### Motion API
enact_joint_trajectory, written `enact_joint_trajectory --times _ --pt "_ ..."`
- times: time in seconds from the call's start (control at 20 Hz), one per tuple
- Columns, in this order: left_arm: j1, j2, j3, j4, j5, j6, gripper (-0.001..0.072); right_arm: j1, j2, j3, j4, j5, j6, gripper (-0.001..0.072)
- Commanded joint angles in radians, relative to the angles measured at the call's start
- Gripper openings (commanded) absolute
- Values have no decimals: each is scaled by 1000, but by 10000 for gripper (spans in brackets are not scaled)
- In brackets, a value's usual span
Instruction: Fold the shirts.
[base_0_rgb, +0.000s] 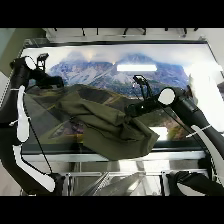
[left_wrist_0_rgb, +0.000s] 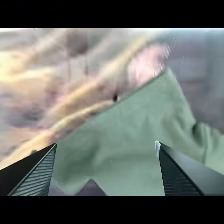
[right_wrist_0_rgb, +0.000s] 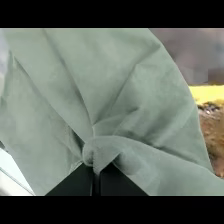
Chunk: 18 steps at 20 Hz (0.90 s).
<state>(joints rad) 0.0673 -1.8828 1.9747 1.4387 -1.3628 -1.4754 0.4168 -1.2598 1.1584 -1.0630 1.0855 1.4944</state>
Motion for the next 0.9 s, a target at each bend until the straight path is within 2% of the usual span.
enact_joint_trajectory --times 0.0,0.05,0.1,0.15,0.2,0.4,0.6,0.75,0.85 --pt "24 55 40 2 -105 -63 708 1 5 1 13 -8 0 30" --pt "30 99 -16 1 -138 -64 708 1 5 1 12 -9 0 34" --pt "36 145 -87 1 -171 -63 708 0 5 1 12 -8 1 239" --pt "39 193 -174 -2 -179 -63 708 -2 5 1 12 -6 3 669" --pt "39 245 -272 -10 -164 -63 708 -6 8 1 12 3 18 697" --pt "18 439 -663 -132 -145 -62 708 -75 55 1 11 67 24 696" --pt "-54 610 -1009 -142 -81 -59 707 -242 180 1 8 144 23 696" --pt "-132 699 -1175 -224 -51 -59 708 -382 260 1 10 151 23 696" --pt "-195 731 -1242 -264 25 -60 706 -441 284 1 13 151 23 696"
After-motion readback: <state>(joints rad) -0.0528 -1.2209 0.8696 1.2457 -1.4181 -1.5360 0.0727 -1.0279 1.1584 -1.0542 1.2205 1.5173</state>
